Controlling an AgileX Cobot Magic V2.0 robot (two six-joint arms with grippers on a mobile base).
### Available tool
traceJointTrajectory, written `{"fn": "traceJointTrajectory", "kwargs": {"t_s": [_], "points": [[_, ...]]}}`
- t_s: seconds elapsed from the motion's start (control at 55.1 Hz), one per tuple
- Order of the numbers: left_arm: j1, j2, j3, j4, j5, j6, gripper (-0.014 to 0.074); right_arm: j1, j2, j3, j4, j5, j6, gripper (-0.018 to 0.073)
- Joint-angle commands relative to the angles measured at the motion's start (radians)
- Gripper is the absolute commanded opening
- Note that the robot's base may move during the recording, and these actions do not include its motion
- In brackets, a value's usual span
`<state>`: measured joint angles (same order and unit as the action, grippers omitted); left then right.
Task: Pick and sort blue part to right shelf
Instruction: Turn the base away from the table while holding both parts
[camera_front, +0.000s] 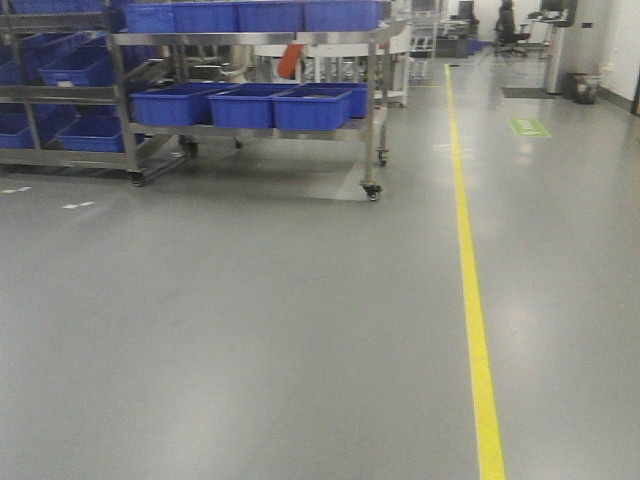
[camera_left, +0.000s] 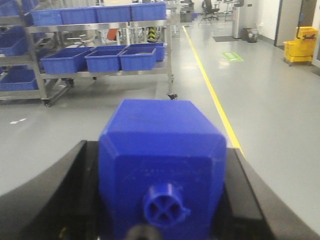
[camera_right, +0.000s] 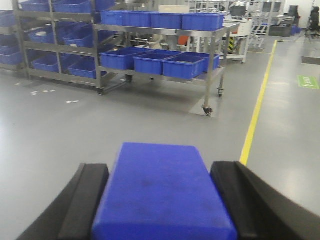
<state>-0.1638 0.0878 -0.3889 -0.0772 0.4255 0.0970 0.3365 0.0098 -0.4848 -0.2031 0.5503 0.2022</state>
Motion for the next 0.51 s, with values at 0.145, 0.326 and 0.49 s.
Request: {"fn": "traceJointTrajectory", "kwargs": {"t_s": [0.145,0.326,0.49], "points": [[-0.008,0.021,-0.031,-0.007,-0.096,-0.007,0.0123,-0.005,0.02,-0.029,-0.018,-0.092,-0.009,0.0216],[-0.008,0.021,-0.031,-0.007,-0.096,-0.007,0.0123,-0.005,0.02,-0.029,-0.018,-0.092,-0.009,0.0216],[-0.008,0.021,-0.031,-0.007,-0.096,-0.007,0.0123,-0.005,0.02,-0.029,-0.018,-0.092,-0.009,0.0216]]}}
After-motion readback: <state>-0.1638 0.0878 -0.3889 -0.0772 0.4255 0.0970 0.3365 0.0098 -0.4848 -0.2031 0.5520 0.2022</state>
